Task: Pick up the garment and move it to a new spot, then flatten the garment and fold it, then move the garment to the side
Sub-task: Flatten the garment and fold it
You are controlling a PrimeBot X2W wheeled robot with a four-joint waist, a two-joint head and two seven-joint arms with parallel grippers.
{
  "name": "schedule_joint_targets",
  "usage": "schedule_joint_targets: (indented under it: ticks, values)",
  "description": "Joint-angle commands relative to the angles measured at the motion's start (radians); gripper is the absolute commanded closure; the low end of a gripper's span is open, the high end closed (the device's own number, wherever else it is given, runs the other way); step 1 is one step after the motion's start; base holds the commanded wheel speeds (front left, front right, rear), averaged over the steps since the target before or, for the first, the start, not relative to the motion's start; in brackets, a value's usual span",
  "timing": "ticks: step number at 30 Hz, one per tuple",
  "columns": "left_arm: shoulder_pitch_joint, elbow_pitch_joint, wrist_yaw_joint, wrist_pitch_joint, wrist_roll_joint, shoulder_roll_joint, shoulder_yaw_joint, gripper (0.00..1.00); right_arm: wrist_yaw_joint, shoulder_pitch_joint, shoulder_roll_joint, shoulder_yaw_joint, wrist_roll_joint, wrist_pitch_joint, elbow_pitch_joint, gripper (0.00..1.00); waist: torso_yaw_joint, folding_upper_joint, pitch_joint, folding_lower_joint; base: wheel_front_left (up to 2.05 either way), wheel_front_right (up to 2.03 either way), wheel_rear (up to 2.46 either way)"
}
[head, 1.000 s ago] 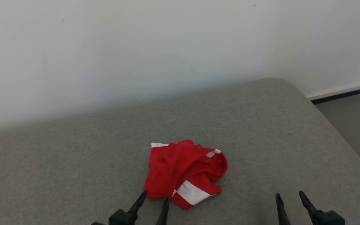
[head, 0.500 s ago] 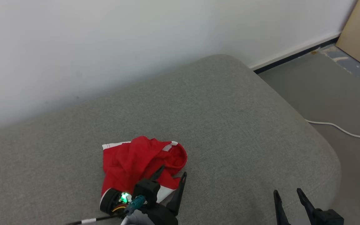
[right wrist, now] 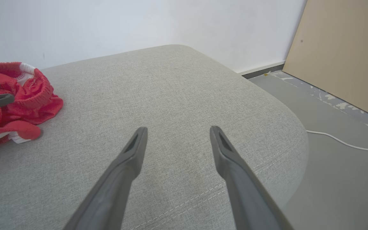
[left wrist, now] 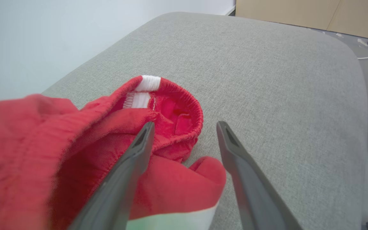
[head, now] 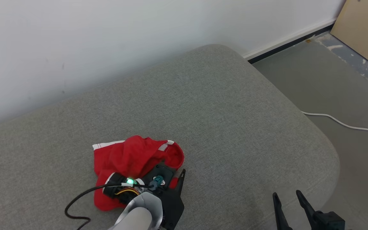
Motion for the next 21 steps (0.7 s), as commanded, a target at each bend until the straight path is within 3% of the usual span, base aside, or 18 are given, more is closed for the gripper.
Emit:
schedule_joint_targets:
  ticks: [1,8,19,20,21]
  values:
    - [-0.013,0.004,-0.003,0.004,-0.001,0.001,-0.006,0.00,-0.002,-0.008,0.001,0.004,0.004,-0.005,0.002,0.00,0.000,0.0000,0.000,0.0000,0.00,0.00,0.00]
    - [-0.098,0.074,0.002,0.071,-0.003,0.001,-0.138,0.00,-0.002,-0.024,0.001,0.038,0.022,-0.011,0.012,0.00,-0.011,0.0000,0.016,0.0000,0.00,0.00,0.00]
    - [-0.212,0.210,0.027,0.131,-0.038,0.002,-0.245,0.00,-0.002,-0.018,0.001,0.021,0.045,-0.038,0.020,0.00,-0.036,0.0000,0.076,0.0000,0.00,0.00,0.00]
    - [-0.221,0.228,0.027,0.142,-0.040,0.001,-0.251,0.37,-0.002,-0.017,0.001,0.019,0.046,-0.040,0.021,0.00,-0.038,0.0000,0.081,0.0000,0.00,0.00,0.00]
    - [-0.229,0.244,0.025,0.148,-0.044,0.002,-0.254,0.82,-0.002,-0.015,0.001,0.017,0.047,-0.043,0.022,0.00,-0.039,0.0000,0.085,0.0000,0.00,0.00,0.00]
